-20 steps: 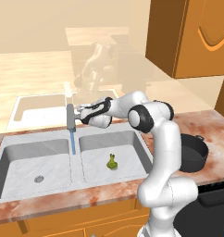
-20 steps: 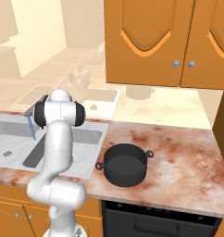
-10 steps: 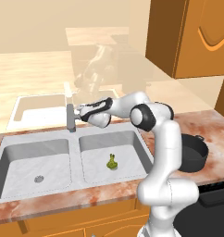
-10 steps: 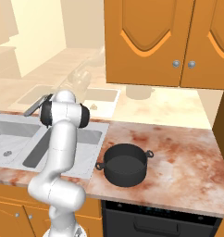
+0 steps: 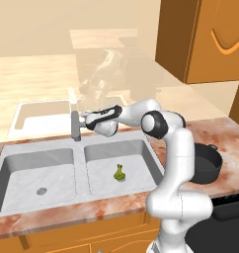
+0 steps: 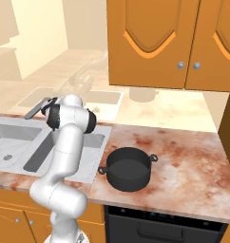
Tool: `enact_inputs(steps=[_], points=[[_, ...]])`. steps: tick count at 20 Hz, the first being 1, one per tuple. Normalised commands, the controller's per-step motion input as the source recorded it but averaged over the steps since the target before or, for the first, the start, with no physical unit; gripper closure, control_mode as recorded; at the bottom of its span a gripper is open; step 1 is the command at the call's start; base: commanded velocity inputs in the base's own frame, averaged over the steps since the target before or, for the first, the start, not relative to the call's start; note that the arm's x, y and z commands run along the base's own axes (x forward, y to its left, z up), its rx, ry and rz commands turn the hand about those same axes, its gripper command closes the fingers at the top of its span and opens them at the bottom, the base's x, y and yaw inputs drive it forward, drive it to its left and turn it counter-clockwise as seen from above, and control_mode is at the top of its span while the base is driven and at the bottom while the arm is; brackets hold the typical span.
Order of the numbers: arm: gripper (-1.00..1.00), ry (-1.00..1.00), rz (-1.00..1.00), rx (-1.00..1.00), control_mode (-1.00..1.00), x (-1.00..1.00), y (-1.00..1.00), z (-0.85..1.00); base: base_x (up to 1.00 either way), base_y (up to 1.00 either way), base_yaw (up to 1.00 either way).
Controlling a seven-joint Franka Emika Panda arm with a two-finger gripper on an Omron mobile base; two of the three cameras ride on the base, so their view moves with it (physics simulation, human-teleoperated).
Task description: Dump the broccoli from the pot into the sink. Then turn on the water and wash the broccoli. Then turn off the water and put the broccoli back in the pot.
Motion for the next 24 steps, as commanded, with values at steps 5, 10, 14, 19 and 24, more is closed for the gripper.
enact_inputs(steps=[5, 10, 14, 19, 24], points=[[-1.00, 0.00, -0.03, 0.00, -1.00, -0.18, -0.10, 0.65, 0.00, 0.00, 0.00], [-1.00, 0.00, -0.13, 0.00, -1.00, -0.93, -0.55, 0.84, 0.00, 0.00, 0.00], [-1.00, 0.00, -0.17, -0.02, -1.00, -1.00, -0.59, 0.71, 0.00, 0.00, 0.00], [-1.00, 0.00, -0.19, -0.03, -1.00, -0.83, -0.58, 0.80, 0.00, 0.00, 0.00], [-1.00, 0.03, -0.16, 0.00, -1.00, -0.43, -0.53, 1.00, 0.00, 0.00, 0.00]])
